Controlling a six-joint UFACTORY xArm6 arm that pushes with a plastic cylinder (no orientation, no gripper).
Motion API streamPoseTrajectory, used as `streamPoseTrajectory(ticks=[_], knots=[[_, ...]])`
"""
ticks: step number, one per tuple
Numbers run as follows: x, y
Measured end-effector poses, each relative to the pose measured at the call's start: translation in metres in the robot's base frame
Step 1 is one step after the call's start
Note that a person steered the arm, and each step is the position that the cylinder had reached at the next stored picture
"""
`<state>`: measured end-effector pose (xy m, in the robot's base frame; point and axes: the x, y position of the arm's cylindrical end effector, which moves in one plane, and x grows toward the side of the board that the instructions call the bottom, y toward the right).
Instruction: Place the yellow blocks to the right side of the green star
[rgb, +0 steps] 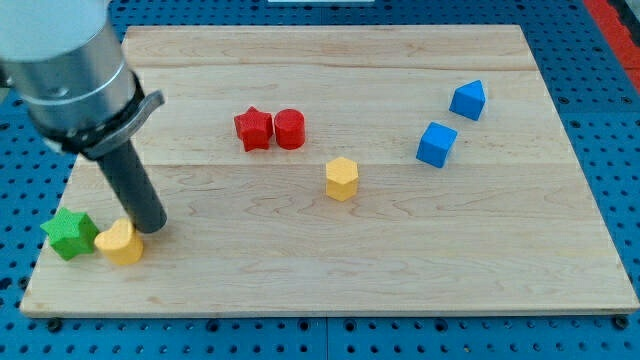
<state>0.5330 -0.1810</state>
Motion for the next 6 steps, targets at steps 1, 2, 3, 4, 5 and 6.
streamPoseTrajectory(ticks=[1, 2, 3, 4, 5, 6], knots=[[-0.002, 0.105], [-0.007, 0.245], [-0.045, 0.277], [-0.081, 0.244], [-0.033, 0.160], [-0.029, 0.080]])
